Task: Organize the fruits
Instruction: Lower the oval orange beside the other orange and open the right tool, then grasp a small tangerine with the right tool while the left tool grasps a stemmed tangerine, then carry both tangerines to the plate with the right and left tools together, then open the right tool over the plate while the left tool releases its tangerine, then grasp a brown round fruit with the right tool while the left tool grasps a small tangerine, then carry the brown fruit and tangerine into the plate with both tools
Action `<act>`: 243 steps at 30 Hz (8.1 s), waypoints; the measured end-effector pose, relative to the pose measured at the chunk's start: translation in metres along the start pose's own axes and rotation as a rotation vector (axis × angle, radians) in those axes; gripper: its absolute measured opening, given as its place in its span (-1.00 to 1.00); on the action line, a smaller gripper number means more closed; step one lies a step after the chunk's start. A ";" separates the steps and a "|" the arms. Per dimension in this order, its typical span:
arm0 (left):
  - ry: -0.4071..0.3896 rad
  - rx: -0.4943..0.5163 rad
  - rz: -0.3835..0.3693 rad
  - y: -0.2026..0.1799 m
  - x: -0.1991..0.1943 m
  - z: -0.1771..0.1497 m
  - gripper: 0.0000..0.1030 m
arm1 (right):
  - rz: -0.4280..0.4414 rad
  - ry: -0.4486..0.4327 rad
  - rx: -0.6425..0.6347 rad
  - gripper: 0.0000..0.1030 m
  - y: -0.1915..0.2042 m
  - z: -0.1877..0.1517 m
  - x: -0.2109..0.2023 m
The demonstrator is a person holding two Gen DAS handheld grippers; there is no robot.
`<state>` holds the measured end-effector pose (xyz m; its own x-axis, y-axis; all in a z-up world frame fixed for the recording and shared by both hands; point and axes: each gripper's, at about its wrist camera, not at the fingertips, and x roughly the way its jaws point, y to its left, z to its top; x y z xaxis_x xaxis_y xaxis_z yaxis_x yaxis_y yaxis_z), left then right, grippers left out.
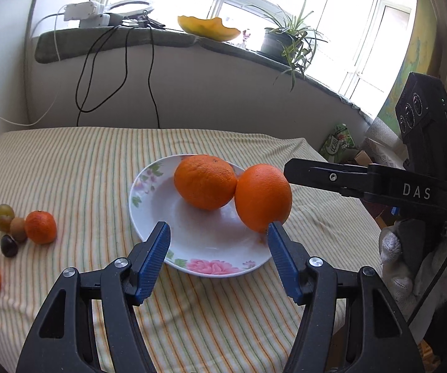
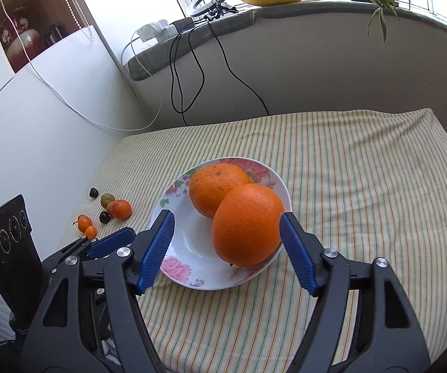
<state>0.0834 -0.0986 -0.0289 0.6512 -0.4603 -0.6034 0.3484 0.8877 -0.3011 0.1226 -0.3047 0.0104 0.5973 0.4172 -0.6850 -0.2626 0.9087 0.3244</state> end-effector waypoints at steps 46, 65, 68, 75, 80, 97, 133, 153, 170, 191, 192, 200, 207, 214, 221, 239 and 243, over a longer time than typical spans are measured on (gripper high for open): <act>-0.078 -0.434 0.286 0.214 -0.086 -0.062 -0.14 | 0.100 0.248 -0.316 -0.02 0.192 -0.008 0.180; -0.067 -0.478 0.268 0.226 -0.078 -0.064 -0.33 | 0.152 0.312 -0.259 -0.09 0.196 -0.003 0.211; -0.071 -0.478 0.268 0.228 -0.079 -0.063 -0.32 | 0.165 0.333 -0.253 -0.11 0.196 -0.004 0.217; -0.084 -0.465 0.277 0.227 -0.077 -0.063 -0.34 | 0.182 0.335 -0.236 -0.18 0.195 -0.004 0.220; -0.097 -0.473 0.271 0.226 -0.081 -0.064 -0.35 | 0.168 0.309 -0.262 -0.19 0.193 -0.005 0.206; -0.139 -0.390 0.210 0.187 -0.091 -0.043 -0.35 | 0.136 0.134 -0.304 -0.19 0.168 -0.024 0.100; 0.018 -0.158 -0.075 0.067 0.035 0.025 -0.35 | -0.141 0.001 -0.328 -0.19 0.093 -0.048 0.055; 0.031 -0.161 -0.090 0.065 0.042 0.031 -0.13 | -0.183 -0.010 -0.361 0.24 0.094 -0.047 0.058; -0.025 -0.141 -0.016 0.065 0.010 0.027 -0.13 | -0.171 -0.046 -0.380 0.36 0.108 -0.050 0.037; -0.065 -0.200 0.268 0.147 -0.073 -0.040 -0.13 | 0.082 0.049 -0.384 0.36 0.164 -0.020 0.083; -0.060 -0.202 0.278 0.150 -0.073 -0.043 -0.13 | 0.100 0.065 -0.379 0.36 0.167 -0.018 0.089; -0.039 -0.231 0.309 0.172 -0.071 -0.054 -0.13 | 0.189 0.173 -0.320 0.14 0.191 -0.008 0.136; -0.018 -0.252 0.310 0.185 -0.065 -0.061 -0.13 | 0.219 0.258 -0.279 -0.10 0.206 -0.001 0.179; -0.009 -0.254 0.304 0.193 -0.059 -0.063 -0.15 | 0.242 0.334 -0.228 -0.19 0.212 0.001 0.215; 0.001 -0.248 0.303 0.195 -0.053 -0.062 -0.16 | 0.261 0.382 -0.200 -0.21 0.216 -0.002 0.233; -0.005 -0.244 0.306 0.193 -0.052 -0.065 -0.58 | 0.282 0.384 -0.142 -0.50 0.209 0.003 0.231; -0.015 -0.249 0.299 0.192 -0.056 -0.066 -0.58 | 0.273 0.354 -0.164 -0.50 0.207 0.006 0.216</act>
<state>0.0697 0.0986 -0.1014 0.7100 -0.1788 -0.6811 -0.0316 0.9581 -0.2845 0.2021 -0.0261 -0.0662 0.2023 0.5942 -0.7785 -0.5076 0.7434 0.4355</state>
